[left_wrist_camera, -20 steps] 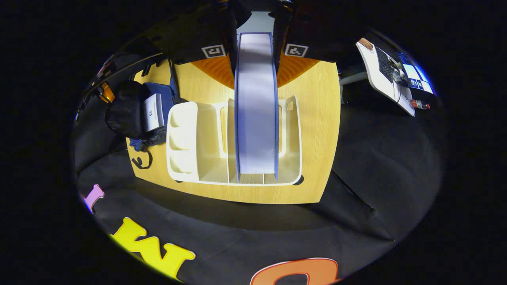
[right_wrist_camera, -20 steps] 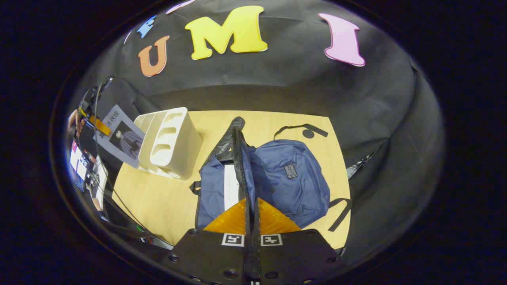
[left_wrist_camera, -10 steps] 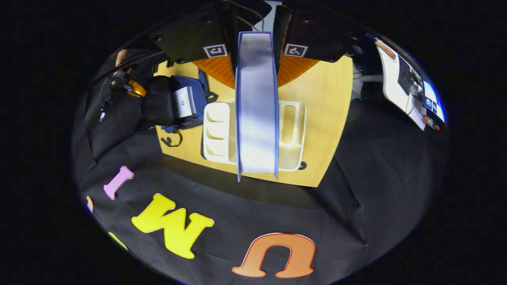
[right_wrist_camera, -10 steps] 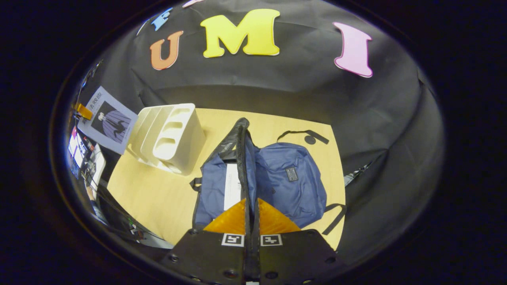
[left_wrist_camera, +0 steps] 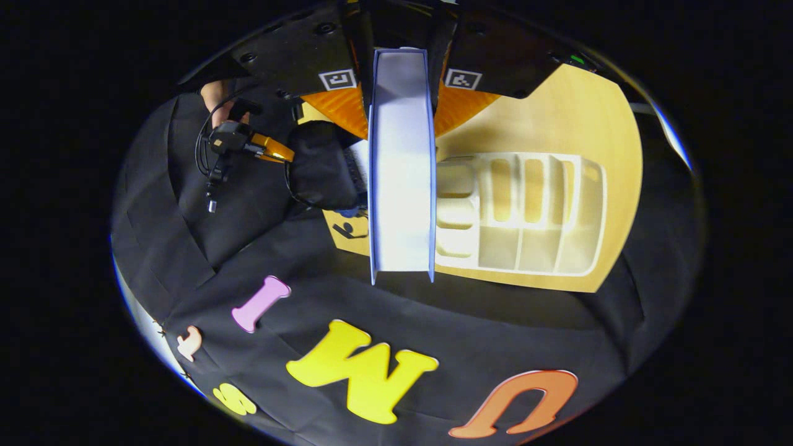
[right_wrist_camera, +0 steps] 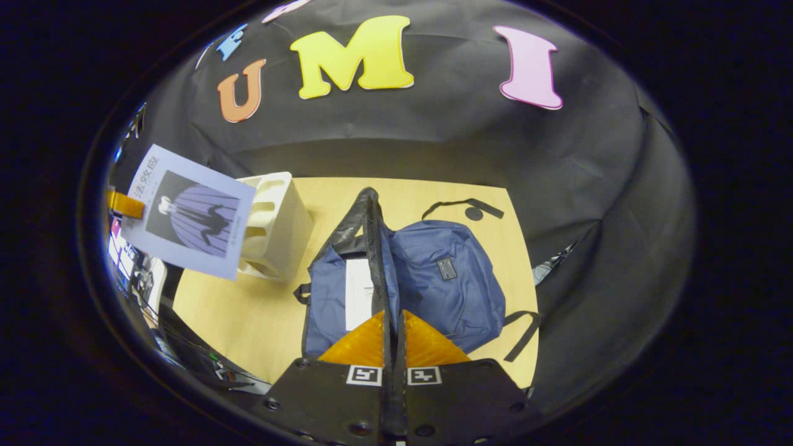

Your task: Open the schoolbag, grab two books from the bookshelf and put them into the schoolbag.

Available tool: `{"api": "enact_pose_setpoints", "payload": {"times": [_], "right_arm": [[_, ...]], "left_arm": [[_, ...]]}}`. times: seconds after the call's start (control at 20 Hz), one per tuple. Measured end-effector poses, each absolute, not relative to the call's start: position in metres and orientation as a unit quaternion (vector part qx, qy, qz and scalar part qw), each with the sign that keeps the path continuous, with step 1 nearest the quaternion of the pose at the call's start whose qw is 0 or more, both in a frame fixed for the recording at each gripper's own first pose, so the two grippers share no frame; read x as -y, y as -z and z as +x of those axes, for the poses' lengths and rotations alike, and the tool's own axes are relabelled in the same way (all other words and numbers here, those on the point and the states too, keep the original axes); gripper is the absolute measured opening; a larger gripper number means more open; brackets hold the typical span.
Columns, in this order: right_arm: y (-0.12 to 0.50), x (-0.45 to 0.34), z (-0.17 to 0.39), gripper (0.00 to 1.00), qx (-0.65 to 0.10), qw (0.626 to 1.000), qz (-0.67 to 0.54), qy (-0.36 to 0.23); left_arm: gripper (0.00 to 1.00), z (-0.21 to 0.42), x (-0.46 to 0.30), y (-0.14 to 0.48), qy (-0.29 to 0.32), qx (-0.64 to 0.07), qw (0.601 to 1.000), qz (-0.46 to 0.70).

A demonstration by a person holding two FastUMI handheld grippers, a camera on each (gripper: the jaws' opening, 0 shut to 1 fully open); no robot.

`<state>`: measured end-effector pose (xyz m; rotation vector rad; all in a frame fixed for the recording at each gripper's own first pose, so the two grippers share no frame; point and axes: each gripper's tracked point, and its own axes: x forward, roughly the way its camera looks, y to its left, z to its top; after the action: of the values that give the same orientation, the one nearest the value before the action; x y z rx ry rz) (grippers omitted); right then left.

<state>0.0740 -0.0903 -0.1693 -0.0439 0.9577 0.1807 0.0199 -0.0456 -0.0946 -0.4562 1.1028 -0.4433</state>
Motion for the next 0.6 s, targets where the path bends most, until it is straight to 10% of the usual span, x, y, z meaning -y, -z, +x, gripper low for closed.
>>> {"api": "enact_pose_setpoints", "payload": {"times": [0.6], "right_arm": [[0.156,0.105,0.081,0.00,-0.462,0.883,-0.017,-0.079]], "left_arm": [[0.37,0.002,0.169,0.194,0.214,-0.538,0.741,-0.340]]}}
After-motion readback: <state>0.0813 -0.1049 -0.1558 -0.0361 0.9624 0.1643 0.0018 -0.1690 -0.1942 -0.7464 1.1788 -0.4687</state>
